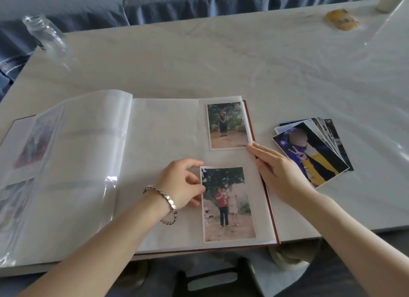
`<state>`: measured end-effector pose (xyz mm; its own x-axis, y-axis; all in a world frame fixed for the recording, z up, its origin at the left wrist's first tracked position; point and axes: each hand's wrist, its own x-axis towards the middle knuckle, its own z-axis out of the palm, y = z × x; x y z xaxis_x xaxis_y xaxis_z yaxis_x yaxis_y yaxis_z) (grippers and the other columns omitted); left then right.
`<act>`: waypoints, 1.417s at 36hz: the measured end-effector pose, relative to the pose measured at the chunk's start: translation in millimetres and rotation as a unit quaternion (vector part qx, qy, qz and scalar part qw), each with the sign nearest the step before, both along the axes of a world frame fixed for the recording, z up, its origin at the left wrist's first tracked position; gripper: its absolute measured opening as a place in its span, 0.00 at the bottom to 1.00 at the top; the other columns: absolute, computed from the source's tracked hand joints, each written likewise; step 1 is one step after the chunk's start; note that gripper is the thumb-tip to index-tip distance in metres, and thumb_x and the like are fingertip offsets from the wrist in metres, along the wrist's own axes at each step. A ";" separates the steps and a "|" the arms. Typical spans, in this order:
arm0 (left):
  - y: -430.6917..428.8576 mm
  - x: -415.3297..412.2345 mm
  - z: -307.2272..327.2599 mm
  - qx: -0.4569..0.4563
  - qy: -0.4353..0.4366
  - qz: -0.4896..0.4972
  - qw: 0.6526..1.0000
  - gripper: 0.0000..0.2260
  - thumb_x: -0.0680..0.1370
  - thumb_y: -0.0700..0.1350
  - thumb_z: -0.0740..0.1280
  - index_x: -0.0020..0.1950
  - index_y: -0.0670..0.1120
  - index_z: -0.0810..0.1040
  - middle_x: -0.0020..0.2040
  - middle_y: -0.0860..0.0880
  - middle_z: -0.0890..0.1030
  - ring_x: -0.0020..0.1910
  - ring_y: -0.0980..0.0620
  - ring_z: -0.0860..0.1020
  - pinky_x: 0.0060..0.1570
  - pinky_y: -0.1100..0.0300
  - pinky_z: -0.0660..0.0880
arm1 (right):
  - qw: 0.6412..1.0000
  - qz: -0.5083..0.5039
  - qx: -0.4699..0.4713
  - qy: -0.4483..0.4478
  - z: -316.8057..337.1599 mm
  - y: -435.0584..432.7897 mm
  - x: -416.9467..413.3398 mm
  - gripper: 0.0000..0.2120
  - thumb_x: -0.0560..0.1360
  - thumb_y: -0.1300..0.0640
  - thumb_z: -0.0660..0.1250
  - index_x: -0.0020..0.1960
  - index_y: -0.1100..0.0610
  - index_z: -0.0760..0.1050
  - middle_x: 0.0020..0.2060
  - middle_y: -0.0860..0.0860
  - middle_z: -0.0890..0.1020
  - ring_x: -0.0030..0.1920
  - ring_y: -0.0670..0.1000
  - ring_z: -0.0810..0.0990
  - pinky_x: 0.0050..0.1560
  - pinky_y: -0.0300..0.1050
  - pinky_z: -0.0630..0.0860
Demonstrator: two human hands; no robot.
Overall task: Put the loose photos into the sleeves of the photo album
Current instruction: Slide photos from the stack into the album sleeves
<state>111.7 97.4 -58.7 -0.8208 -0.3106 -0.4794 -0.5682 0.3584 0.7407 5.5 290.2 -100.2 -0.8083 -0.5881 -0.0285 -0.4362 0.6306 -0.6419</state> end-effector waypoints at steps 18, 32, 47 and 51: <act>20.4 -1.9 0.3 0.057 0.017 0.064 0.996 0.10 0.72 0.36 0.71 0.47 0.48 0.76 0.36 0.52 0.83 0.30 0.56 0.82 0.32 0.70 0.76 | 0.999 0.008 -0.033 0.016 -4.4 1.4 -0.7 0.18 0.80 0.61 0.58 0.69 0.52 0.67 0.66 0.43 0.68 0.64 0.49 0.73 0.59 0.37 0.71; 30.3 3.5 -6.4 0.113 0.016 0.161 0.980 0.05 0.71 0.32 0.71 0.41 0.42 0.80 0.35 0.48 0.83 0.32 0.54 0.82 0.36 0.62 0.80 | 0.999 0.007 -0.036 0.019 -5.3 0.7 0.4 0.18 0.80 0.61 0.58 0.69 0.52 0.66 0.62 0.39 0.64 0.64 0.49 0.74 0.56 0.41 0.75; 38.7 6.5 -5.9 -0.033 0.048 0.108 0.992 0.04 0.74 0.45 0.69 0.39 0.49 0.79 0.34 0.49 0.82 0.35 0.47 0.82 0.40 0.49 0.80 | 1.000 0.007 -0.029 -0.001 -3.7 3.2 1.1 0.19 0.80 0.59 0.57 0.70 0.51 0.65 0.63 0.38 0.62 0.65 0.49 0.72 0.56 0.45 0.77; 39.6 7.2 -6.8 -0.097 0.050 0.088 0.990 0.08 0.69 0.47 0.75 0.35 0.49 0.76 0.31 0.53 0.81 0.29 0.53 0.80 0.36 0.58 0.79 | 1.000 0.004 -0.028 0.001 -4.1 2.2 1.6 0.19 0.80 0.59 0.57 0.70 0.50 0.66 0.64 0.39 0.64 0.65 0.49 0.73 0.56 0.44 0.77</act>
